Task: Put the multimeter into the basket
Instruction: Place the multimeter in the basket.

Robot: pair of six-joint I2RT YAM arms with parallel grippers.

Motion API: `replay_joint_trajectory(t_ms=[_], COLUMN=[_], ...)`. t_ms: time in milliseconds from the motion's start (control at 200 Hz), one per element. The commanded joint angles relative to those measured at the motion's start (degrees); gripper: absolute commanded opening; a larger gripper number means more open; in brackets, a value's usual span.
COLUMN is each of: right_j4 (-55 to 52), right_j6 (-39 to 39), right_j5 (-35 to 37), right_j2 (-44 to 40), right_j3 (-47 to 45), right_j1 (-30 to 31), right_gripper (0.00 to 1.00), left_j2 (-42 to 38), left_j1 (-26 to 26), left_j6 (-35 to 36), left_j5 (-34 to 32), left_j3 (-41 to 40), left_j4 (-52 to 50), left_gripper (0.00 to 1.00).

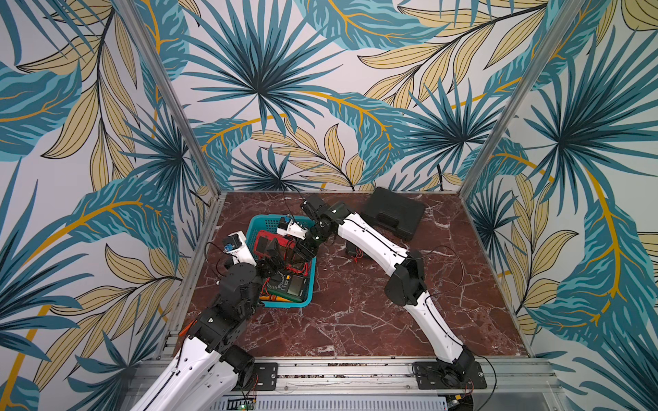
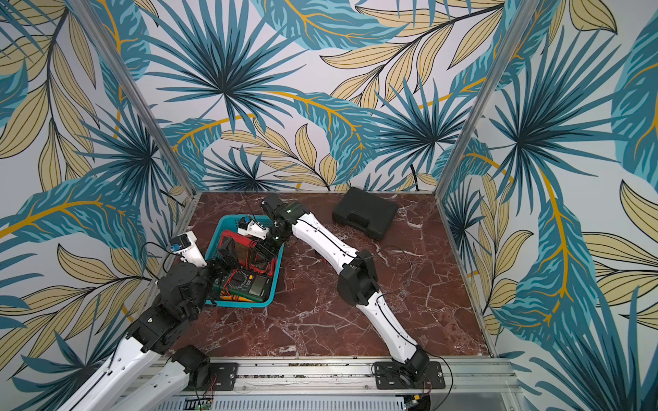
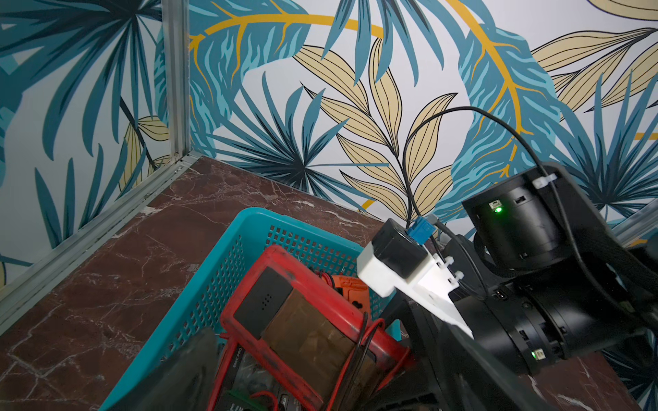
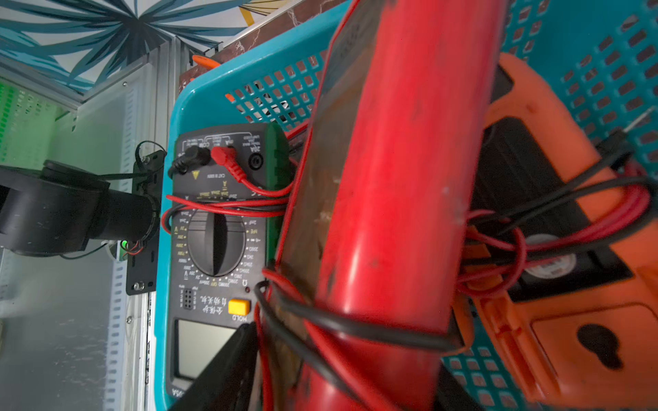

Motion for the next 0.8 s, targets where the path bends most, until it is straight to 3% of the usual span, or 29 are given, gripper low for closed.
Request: replay_joint_trajectory(t_ms=[0,466,501,596,791], right_j4=[3.4,9.7,10.2,11.9,20.2], right_j6=[4.2,10.2,11.0,12.7,18.7], right_j5=[4.3,8.7,8.7,9.1,17.6], right_j2=[0.6,-3.7,-4.2,-5.8,-13.2], right_j3=[-0.5,-4.9,-5.0,-5.7,-13.9], right_j1=[-1.5,-1.9,-1.7,-1.4,-0.5], right_gripper=[0.87,0.93,0.99,0.99,0.99], left_j2=[-0.8,-2.0,-2.1,-2.0,-0.9], left_j1=[0.3,0.3,0.3,0.3,1.9], left_j6=[0.0,-0.1,-0.1,-0.1,0.6], left_j5=[0.5,-0.1,-0.1,-0.4,-0.2], left_j3=[-0.3,-0.7,-0.7,-0.9,0.0], left_j4=[0.8,-0.1,-0.1,-0.1,-1.9], left_gripper=[1.0,1.0,1.0,1.0,1.0])
